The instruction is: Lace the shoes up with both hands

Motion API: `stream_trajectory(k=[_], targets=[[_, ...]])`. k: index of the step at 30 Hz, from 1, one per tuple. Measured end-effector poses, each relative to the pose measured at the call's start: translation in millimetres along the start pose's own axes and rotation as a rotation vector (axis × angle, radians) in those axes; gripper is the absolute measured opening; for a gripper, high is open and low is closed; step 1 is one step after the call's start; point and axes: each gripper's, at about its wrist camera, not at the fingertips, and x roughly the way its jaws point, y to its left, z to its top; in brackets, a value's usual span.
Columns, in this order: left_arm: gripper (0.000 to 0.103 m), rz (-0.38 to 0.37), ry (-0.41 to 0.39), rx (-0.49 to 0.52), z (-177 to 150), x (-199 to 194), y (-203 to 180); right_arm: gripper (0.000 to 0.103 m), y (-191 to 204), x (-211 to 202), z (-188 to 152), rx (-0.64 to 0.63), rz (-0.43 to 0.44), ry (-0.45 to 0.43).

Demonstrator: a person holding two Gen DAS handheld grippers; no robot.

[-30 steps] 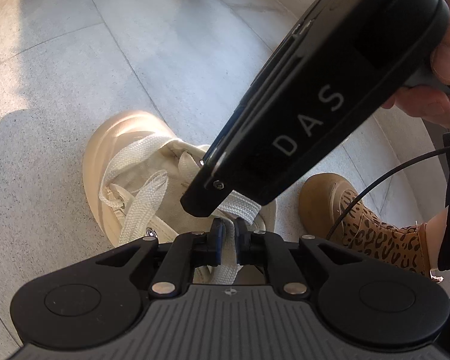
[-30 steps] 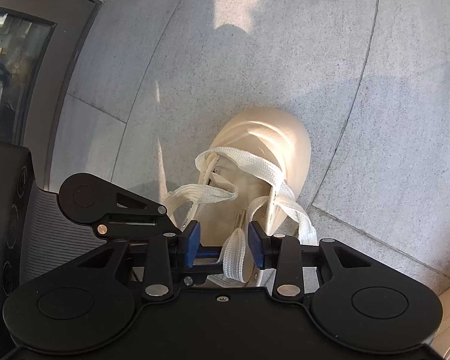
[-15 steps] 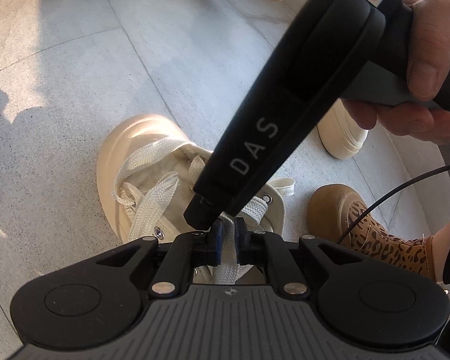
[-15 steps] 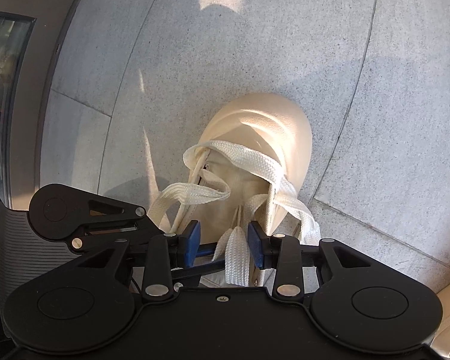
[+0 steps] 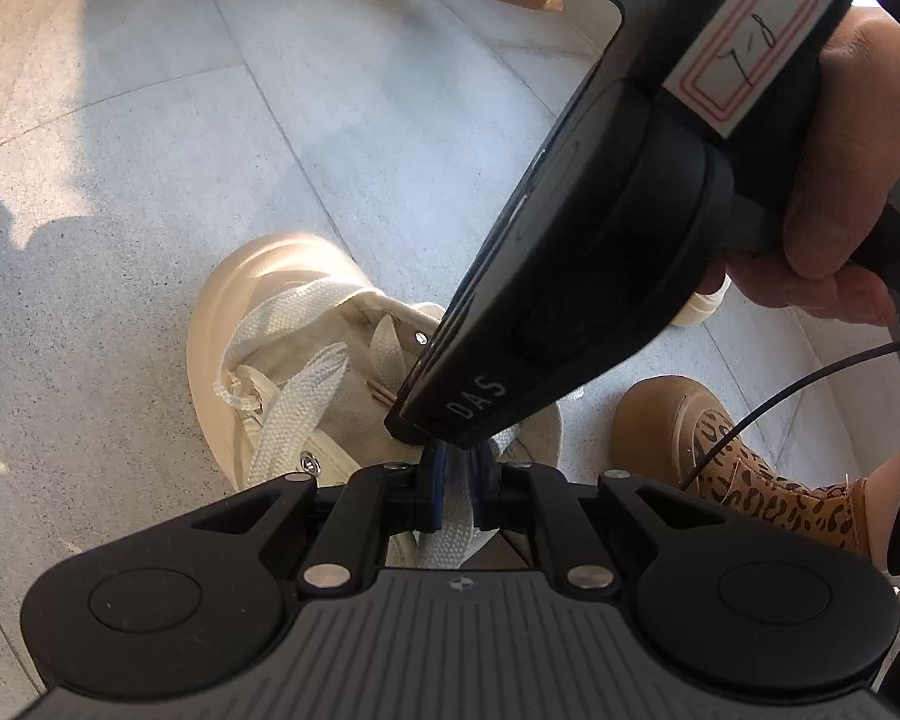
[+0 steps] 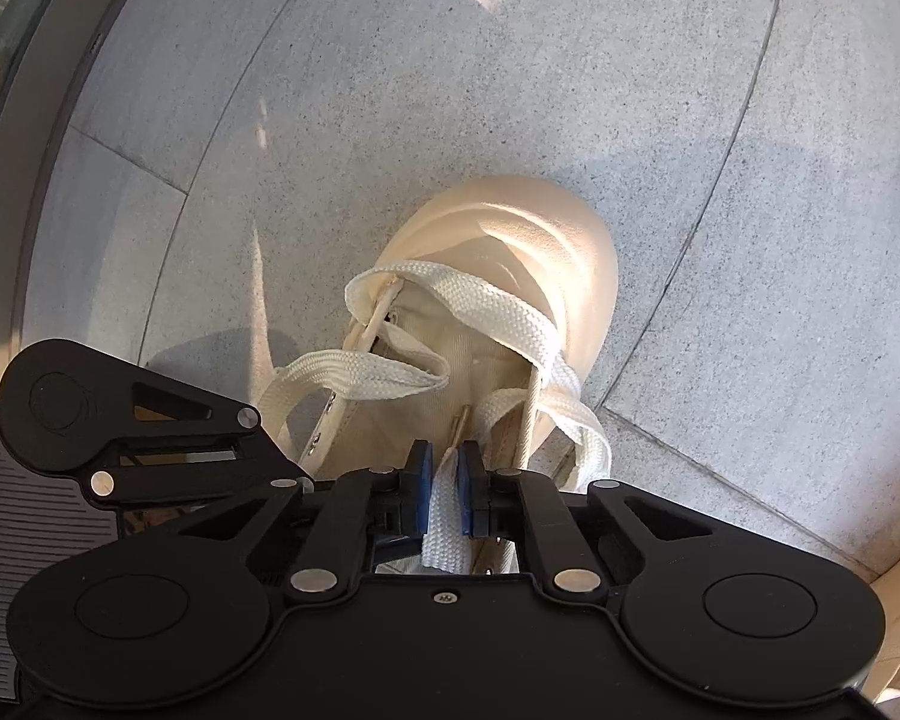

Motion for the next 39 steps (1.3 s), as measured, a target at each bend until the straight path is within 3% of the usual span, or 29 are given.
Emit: stream_trajectory(k=[5, 11, 16, 20, 25, 29, 36, 39], targets=[[0.025, -0.056, -0.031, -0.010, -12, -16, -14, 0.002, -5, -8, -9, -0.017, 0.028, -0.048], [0.026, -0.106, -0.022, 0.043, -25, -30, -38, 0.002, -19, -38, -22, -0.004, 0.127, -0.152], [0.026, -0.071, -0.067, 0.063, -28, -41, -63, 0.002, -9, -58, -33, -0.089, 0.139, -0.250], [0.032, -0.067, -0.150, 0.008, -27, -65, -62, 0.002, -3, -74, -48, -0.177, 0.144, -0.347], [0.035, -0.128, -0.210, -0.087, -19, -80, -61, 0.002, -10, -93, -61, -0.194, 0.203, -0.458], [0.035, -0.084, -0.296, -0.088, -14, -84, -75, 0.002, -12, -101, -64, -0.177, 0.243, -0.509], [0.037, 0.000, -0.451, 0.002, -13, -85, -110, 0.002, -13, -114, -68, -0.149, 0.336, -0.577], [0.036, 0.024, -0.464, 0.042, -9, -80, -119, 0.002, -13, -116, -66, -0.144, 0.342, -0.587]])
